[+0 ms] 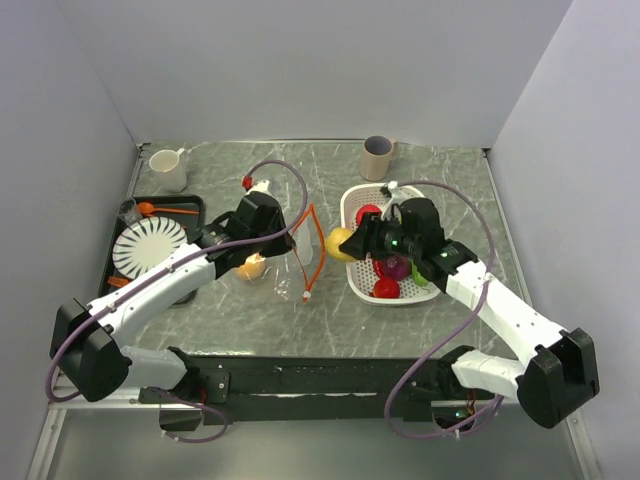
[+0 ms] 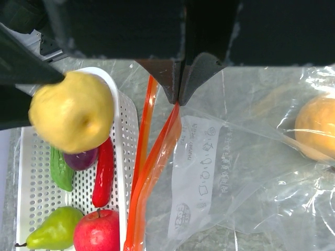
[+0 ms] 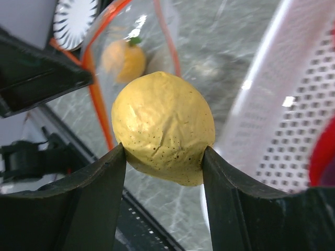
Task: Place the food in the zip-top bag and seal the zipper
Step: Pick up the fake fruit from the bin, then place the fake fruit in the zipper food storage bag.
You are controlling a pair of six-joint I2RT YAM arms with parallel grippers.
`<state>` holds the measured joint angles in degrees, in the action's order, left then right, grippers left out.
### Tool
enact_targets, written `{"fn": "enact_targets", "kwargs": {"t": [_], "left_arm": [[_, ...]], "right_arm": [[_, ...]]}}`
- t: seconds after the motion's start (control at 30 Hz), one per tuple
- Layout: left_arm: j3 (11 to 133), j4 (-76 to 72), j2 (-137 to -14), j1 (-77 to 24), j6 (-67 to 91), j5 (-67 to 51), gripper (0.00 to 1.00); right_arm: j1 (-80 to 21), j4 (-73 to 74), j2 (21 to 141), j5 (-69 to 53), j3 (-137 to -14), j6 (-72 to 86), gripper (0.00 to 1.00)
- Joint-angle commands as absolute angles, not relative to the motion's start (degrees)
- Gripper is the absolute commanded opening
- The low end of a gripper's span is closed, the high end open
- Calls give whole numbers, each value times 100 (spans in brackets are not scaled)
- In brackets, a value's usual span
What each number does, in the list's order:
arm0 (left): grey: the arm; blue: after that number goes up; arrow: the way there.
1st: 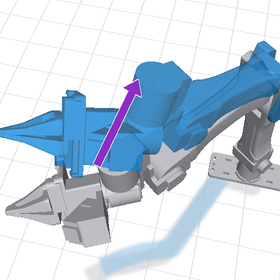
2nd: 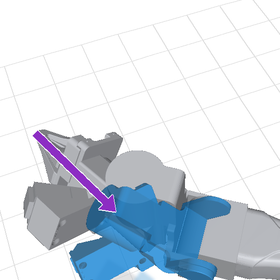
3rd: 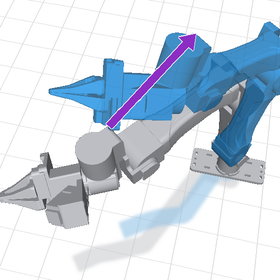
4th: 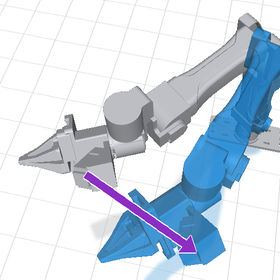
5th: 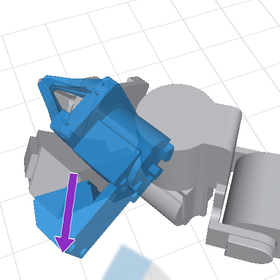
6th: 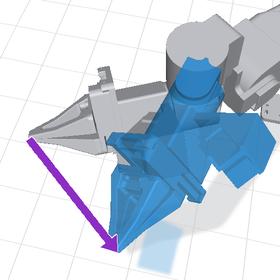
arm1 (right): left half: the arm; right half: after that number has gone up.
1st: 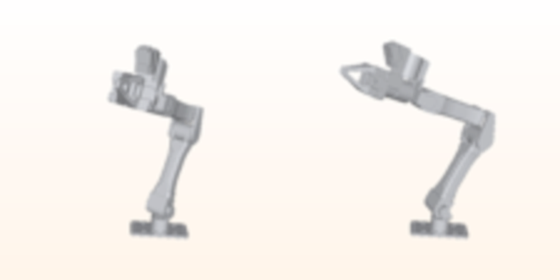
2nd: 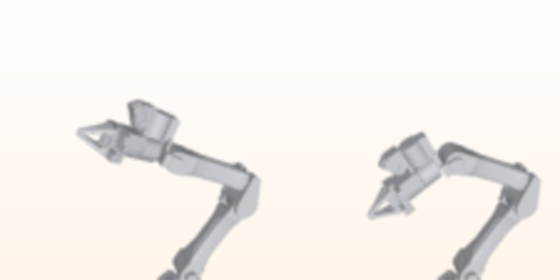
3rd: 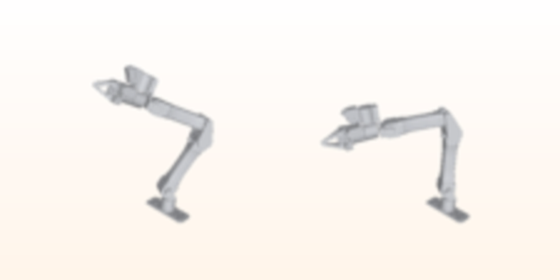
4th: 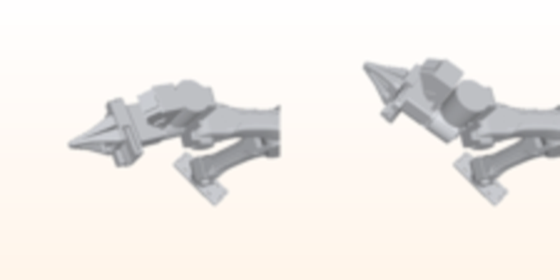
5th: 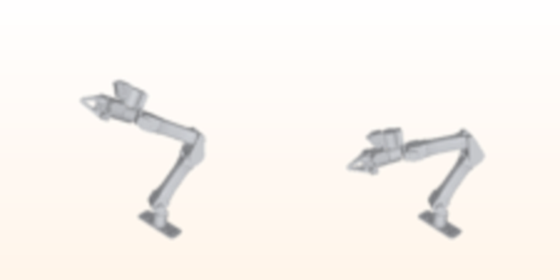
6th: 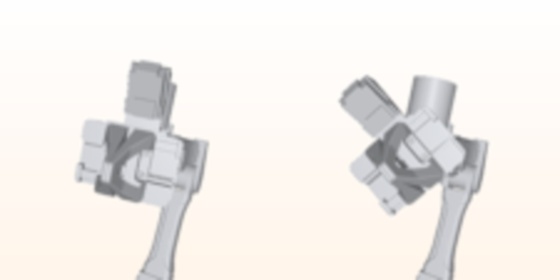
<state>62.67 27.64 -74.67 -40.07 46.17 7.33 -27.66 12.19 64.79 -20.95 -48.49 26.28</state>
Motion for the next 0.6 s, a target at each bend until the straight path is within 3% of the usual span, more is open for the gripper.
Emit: {"fn": "enact_targets", "kwargs": {"t": [0.0,0.57], "left_arm": [[6302,2540,-7532,-3990,4553,598,1],[6205,2540,-7427,-3982,4588,370,1]], "right_arm": [[-3076,466,6635,-2347,-4887,2988,33],[-3595,790,8085,-1935,-5905,3023,39]]}}
